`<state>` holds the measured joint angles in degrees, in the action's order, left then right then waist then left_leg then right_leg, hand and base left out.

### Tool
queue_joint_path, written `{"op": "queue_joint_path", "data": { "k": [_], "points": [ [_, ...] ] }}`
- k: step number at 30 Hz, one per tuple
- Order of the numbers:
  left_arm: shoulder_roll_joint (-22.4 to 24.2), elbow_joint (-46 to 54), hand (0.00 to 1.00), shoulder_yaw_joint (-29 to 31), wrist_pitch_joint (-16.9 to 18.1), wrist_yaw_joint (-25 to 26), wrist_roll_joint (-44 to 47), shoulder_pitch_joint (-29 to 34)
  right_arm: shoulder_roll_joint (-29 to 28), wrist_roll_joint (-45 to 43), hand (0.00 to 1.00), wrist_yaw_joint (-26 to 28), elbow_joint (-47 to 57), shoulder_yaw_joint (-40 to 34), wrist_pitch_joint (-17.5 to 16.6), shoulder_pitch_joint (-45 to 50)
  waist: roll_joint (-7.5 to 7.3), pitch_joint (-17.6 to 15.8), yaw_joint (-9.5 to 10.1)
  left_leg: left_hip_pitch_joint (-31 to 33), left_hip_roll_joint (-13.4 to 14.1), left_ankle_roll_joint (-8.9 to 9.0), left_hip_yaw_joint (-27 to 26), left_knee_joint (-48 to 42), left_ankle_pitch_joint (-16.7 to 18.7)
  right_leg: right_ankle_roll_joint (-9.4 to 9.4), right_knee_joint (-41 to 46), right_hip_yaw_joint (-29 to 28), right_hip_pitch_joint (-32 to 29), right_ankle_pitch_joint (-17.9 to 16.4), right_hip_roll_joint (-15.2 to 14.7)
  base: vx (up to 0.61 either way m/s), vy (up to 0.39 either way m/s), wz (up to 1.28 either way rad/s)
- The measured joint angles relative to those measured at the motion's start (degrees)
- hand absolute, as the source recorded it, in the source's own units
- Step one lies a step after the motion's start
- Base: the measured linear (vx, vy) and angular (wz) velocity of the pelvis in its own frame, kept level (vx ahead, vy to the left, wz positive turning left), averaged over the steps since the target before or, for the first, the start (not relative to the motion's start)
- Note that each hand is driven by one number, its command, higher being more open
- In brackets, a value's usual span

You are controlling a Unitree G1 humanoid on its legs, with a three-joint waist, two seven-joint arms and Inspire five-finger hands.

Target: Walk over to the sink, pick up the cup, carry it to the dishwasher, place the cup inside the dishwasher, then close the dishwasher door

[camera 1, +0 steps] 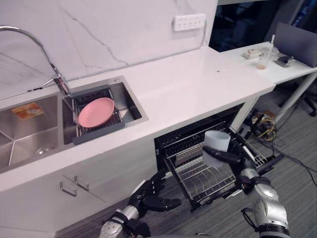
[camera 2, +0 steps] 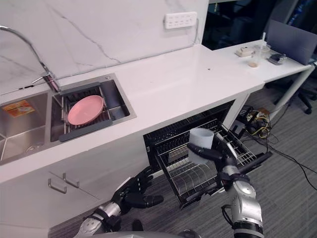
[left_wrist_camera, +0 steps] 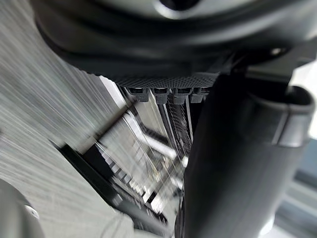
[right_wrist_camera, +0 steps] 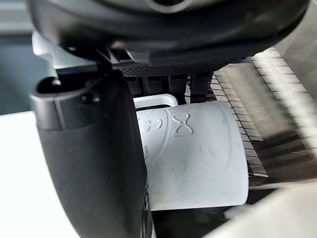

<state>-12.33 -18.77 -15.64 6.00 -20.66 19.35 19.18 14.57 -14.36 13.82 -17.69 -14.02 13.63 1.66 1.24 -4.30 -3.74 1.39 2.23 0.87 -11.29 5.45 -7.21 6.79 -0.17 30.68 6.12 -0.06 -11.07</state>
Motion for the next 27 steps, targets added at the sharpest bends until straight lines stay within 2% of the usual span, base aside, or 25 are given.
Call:
{"op": "queue_joint_path", "data": {
  "k": [2,4,9,12,16,21,27],
  "points": [
    [-0.3,-0.9,1.00,1.5,0.0,-0.1,-0.2,0.7,0.9,1.1,0.00,-0.6,-5.8,0.9,0.4,-2.2,0.17,-0.2,0.36,1.2,-0.3,-0.15,1.3,0.0,-0.4,0.15,-0.2,1.3,-0.1,0.1,0.0,0.03,0.003,0.35],
    [-0.4,-2.1,1.00,3.0,0.0,-0.2,-0.2,0.6,1.8,1.0,0.00,-1.7,-10.5,0.9,0.7,-4.4,0.40,-1.0,1.53,2.2,-0.6,-0.58,2.6,0.0,-0.8,0.46,-0.2,2.6,-0.3,0.7,-0.1,0.05,0.009,0.40],
    [-0.6,-4.6,1.00,5.8,0.1,-1.7,1.4,0.7,3.6,0.1,0.00,-4.1,-15.8,0.9,0.7,-11.4,0.61,-4.1,3.17,3.7,-1.6,-1.37,4.9,0.0,-1.6,0.65,-0.2,5.2,-0.2,0.9,-0.4,0.04,0.024,0.29],
    [-0.5,-6.3,1.00,6.3,0.0,-4.5,6.1,-1.0,6.3,-1.4,0.00,-5.2,-22.1,1.0,-0.6,-19.1,1.23,-7.5,4.36,4.7,-2.3,-1.70,6.1,0.0,-2.0,0.80,-0.1,6.5,-0.5,0.9,-0.8,-0.01,0.034,0.20],
    [-0.2,-8.1,1.00,6.4,0.6,-4.6,7.9,-2.8,10.9,-1.8,0.00,-4.9,-32.1,1.1,-1.2,-28.8,2.42,-10.8,5.93,6.6,-2.7,-2.07,7.1,0.0,-2.7,0.78,0.4,7.5,-1.9,1.0,-1.0,-0.03,0.035,0.16],
    [-0.1,-10.9,1.00,7.0,0.9,-3.0,8.3,-4.4,14.7,-1.2,0.00,-2.4,-40.3,2.6,-1.4,-35.4,3.04,-14.4,7.29,7.9,-3.2,-2.14,8.8,0.0,-3.1,0.69,0.6,9.0,-2.4,0.9,-1.2,0.00,0.007,0.15],
    [0.1,-10.6,1.00,7.1,1.4,-1.8,8.3,-5.1,15.3,1.3,0.00,-1.1,-45.1,3.1,-0.5,-37.6,3.96,-16.6,8.33,9.3,-3.6,-2.06,10.4,0.0,-3.4,-0.08,1.1,10.2,-3.1,0.4,-1.3,0.00,0.001,0.15]
  ]
}}
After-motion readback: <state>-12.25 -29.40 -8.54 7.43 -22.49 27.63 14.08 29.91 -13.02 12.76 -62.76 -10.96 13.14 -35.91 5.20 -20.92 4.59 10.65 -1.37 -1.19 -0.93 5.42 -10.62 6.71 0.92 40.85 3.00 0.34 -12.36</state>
